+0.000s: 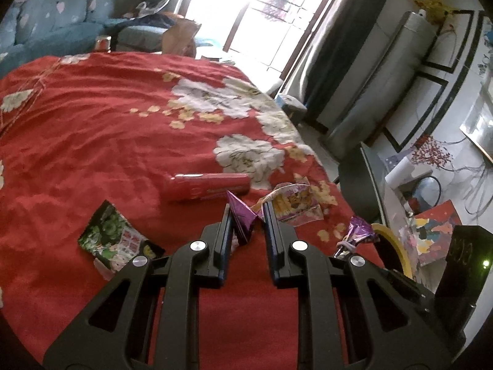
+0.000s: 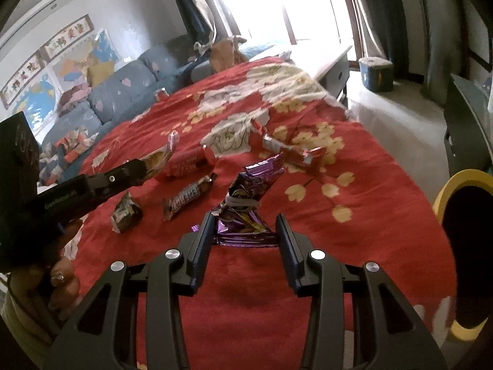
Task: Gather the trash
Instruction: 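Carry the purple and pink-yellow wrappers over the bin with both tools, then open both tools to drop the wrappers into the bin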
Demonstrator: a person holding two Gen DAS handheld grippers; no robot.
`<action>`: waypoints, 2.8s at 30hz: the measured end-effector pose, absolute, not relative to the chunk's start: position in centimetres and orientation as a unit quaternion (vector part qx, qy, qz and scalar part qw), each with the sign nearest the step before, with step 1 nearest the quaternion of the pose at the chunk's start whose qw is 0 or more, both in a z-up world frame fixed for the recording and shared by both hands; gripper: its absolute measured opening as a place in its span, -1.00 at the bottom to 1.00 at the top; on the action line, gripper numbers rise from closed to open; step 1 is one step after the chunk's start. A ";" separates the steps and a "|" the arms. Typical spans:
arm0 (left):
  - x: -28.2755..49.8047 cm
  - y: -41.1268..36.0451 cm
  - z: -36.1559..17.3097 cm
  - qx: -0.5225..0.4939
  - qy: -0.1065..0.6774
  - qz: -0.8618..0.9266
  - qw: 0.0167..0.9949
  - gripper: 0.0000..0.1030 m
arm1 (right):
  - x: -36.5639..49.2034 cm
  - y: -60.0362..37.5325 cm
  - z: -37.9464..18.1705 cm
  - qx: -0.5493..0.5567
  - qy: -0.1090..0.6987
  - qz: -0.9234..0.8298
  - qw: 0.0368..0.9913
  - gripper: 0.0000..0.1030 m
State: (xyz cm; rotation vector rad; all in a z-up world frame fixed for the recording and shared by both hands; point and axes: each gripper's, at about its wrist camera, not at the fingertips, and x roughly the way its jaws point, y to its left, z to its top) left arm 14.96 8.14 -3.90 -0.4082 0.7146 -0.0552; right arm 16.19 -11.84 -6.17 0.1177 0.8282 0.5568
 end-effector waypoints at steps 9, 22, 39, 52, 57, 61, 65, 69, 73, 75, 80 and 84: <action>14.0 5.4 -2.0 -0.175 0.332 -0.051 0.925 -0.73 | 15.5 -14.9 -4.3 0.072 0.370 0.250 0.892 -0.24; 13.5 1.4 -0.6 -0.144 0.325 -0.087 0.930 -0.73 | 15.2 -19.7 -2.4 0.107 0.342 0.209 0.910 -0.24; 13.4 -4.9 -0.3 -0.097 0.332 -0.135 0.929 -0.73 | 14.9 -26.6 -1.6 0.144 0.318 0.150 0.925 -0.24; 13.8 -10.5 -0.6 -0.051 0.341 -0.172 0.923 -0.73 | 15.2 -32.9 -2.2 0.179 0.310 0.099 0.929 -0.24; 13.9 -12.7 -0.8 -0.034 0.344 -0.189 0.919 -0.73 | 15.3 -34.9 -2.4 0.189 0.306 0.080 0.930 -0.24; 14.0 -14.1 -0.8 -0.021 0.345 -0.202 0.916 -0.73 | 15.3 -36.6 -2.5 0.197 0.303 0.065 0.930 -0.24; 14.1 -15.4 -1.0 -0.010 0.346 -0.213 0.914 -0.72 | 15.3 -37.8 -2.7 0.203 0.303 0.052 0.930 -0.24; 14.2 -16.5 -1.4 0.000 0.349 -0.221 0.911 -0.72 | 15.4 -39.1 -3.2 0.209 0.306 0.041 0.928 -0.24; 14.3 -17.5 -1.9 0.010 0.354 -0.228 0.907 -0.72 | 15.5 -40.0 -3.6 0.212 0.311 0.033 0.926 -0.24; 14.4 -18.2 -2.2 0.016 0.356 -0.232 0.905 -0.72 | 15.7 -40.3 -3.9 0.213 0.315 0.030 0.924 -0.24; 14.6 -19.6 -3.0 0.026 0.361 -0.243 0.900 -0.72 | 16.0 -41.3 -4.9 0.217 0.325 0.021 0.920 -0.24; 14.9 -20.6 -3.6 0.036 0.364 -0.251 0.896 -0.72 | 16.3 -41.9 -5.6 0.220 0.332 0.013 0.917 -0.23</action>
